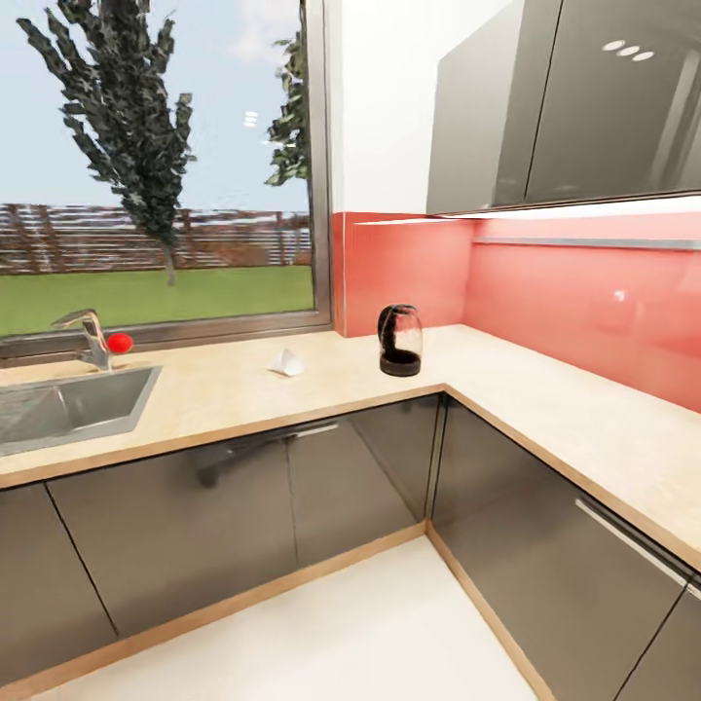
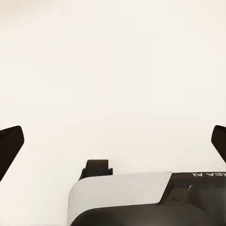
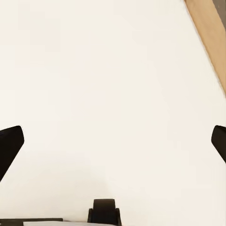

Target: Set up a coffee station on the kitchen countertop: keep the coffee maker on the countertop, move the bottle of coffee from the kitchen shelf to the counter next to the coffee maker, place a paper coffee filter on top of the coffee maker, put the saucer next to the coffee maker with the coffee cup on the saucer, and place the electric kettle next to the coffee maker.

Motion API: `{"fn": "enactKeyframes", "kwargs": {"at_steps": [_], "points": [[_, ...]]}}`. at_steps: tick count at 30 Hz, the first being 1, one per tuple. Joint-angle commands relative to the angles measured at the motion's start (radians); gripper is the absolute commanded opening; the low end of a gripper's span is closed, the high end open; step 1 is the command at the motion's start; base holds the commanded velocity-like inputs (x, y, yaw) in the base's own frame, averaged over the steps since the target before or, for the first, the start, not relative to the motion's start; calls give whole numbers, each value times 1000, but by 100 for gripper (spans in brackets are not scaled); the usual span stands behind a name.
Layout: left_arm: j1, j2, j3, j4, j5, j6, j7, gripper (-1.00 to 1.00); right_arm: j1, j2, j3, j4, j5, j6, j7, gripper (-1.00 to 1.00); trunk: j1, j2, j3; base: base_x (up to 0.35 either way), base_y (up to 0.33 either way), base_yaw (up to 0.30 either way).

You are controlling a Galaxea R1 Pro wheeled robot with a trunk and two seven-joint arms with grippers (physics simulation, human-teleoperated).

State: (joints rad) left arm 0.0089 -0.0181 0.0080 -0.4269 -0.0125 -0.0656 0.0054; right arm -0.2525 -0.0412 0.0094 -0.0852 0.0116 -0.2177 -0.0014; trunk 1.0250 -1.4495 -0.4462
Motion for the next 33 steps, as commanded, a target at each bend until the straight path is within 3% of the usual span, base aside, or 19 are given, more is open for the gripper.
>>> {"fn": "enactKeyframes", "kwargs": {"at_steps": [1, 6, 10, 26, 33], "points": [[0, 0, 1, -1, -1, -1, 1, 100, -1, 0, 6, 1, 1, -3, 0, 100, 0, 0, -1, 0, -6, 271], [0, 0, 0, -1, -1, -1, 1, 100, -1, 0, 59, 1, 1, -3, -1, 100, 0, 0, -1, 0, -3, 274], [0, 0, 0, -1, -1, -1, 0, 100, -1, 0, 75, 1, 1, -3, -2, 100, 0, 0, -1, 0, -1, 275], [0, 0, 0, -1, -1, -1, 1, 100, -1, 0, 81, 1, 1, -3, -2, 100, 0, 0, -1, 0, -3, 272], [0, 0, 0, -1, -1, -1, 1, 100, -1, 0, 81, 1, 1, -3, -1, 100, 0, 0, -1, 42, -214, 139]]}}
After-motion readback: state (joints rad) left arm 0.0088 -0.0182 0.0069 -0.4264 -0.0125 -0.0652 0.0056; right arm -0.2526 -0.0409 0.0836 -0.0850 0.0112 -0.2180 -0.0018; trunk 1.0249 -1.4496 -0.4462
